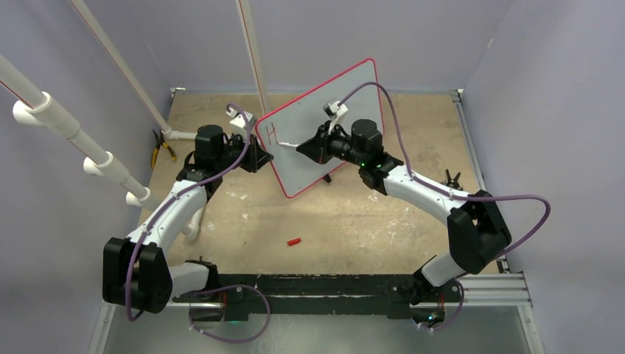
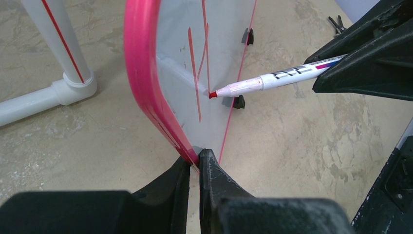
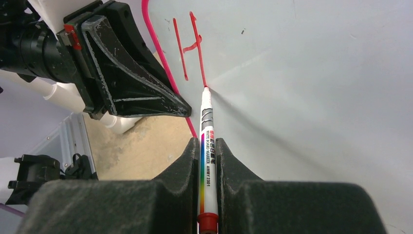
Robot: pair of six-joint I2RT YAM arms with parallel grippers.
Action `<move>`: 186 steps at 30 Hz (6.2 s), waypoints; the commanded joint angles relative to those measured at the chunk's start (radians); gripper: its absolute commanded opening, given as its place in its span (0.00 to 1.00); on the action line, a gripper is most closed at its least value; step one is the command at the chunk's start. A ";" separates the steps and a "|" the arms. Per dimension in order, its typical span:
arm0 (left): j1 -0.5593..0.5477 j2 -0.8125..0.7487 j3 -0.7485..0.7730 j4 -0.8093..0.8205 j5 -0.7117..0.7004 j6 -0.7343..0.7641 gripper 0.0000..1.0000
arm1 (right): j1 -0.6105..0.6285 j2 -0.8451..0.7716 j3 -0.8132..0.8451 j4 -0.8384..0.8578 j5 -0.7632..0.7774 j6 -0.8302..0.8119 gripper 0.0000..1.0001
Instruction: Write a sentence on the whiteboard
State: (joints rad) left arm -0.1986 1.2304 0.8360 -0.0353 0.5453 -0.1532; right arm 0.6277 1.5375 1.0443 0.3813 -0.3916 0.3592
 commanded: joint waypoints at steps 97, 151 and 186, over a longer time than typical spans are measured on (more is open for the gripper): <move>0.002 -0.003 0.026 0.037 0.010 0.033 0.00 | -0.059 0.000 0.084 -0.068 0.020 -0.059 0.00; 0.002 -0.006 0.026 0.040 0.015 0.029 0.00 | -0.059 -0.018 0.063 -0.044 0.052 -0.047 0.00; 0.002 -0.014 0.023 0.040 0.006 0.027 0.00 | -0.060 -0.058 0.077 -0.091 0.104 -0.051 0.00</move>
State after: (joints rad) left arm -0.1986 1.2312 0.8360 -0.0315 0.5465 -0.1535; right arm 0.5758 1.5154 1.0908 0.2909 -0.3614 0.3271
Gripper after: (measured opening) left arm 0.088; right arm 0.122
